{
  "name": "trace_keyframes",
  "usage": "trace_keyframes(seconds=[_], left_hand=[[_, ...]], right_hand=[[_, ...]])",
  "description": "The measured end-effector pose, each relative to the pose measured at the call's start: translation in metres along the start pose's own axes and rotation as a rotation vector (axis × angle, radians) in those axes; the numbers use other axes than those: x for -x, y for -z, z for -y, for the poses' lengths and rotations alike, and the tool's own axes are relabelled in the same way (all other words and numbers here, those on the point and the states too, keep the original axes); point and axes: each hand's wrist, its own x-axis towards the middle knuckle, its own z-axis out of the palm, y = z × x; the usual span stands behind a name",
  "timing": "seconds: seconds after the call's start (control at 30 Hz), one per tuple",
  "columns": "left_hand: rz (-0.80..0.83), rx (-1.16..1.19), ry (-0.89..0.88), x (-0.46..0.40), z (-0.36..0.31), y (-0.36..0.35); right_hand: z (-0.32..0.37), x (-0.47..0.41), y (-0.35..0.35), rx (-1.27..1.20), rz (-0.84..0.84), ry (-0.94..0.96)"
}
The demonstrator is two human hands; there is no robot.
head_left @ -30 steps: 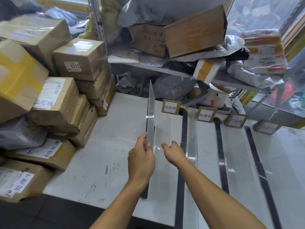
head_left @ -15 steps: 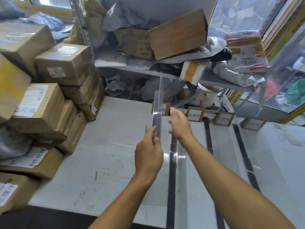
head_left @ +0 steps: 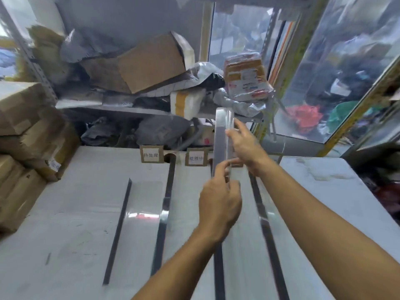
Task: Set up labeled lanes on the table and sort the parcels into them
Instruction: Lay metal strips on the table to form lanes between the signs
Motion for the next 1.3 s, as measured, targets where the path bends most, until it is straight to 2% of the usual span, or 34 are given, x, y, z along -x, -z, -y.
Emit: trace_keyframes(seconds=[0.17, 0.27, 0.47, 0.67, 0.97, 1.3], left_hand=[[0.088, 0.116, 0.034, 0.002, -0.046, -0.131], [0.122, 0.109, 0.083, 0.003, -0.066, -0.208], [0.244, 0.086, 0.181, -0.002, -0.077, -0.321], [0.355, 0.128, 0.356, -0.013, -0.042, -0.379], [0.412, 0.168, 0.595, -0.030, 0.021, -0.417], [0.419, 0.090, 0.599, -0.055, 0.041, -0.440]], right_hand=[[-0.042, -0.003, 0.134, 0.050, -0.016, -0.035], [-0.074, -0.004, 0.206, 0.040, -0.002, -0.090], [-0.135, -0.016, 0.298, 0.066, 0.007, -0.190], [-0.201, -0.027, 0.326, 0.090, -0.011, -0.286], [-0.284, -0.051, 0.312, 0.163, 0.047, -0.403], [-0.325, -0.084, 0.311, 0.148, 0.074, -0.458]])
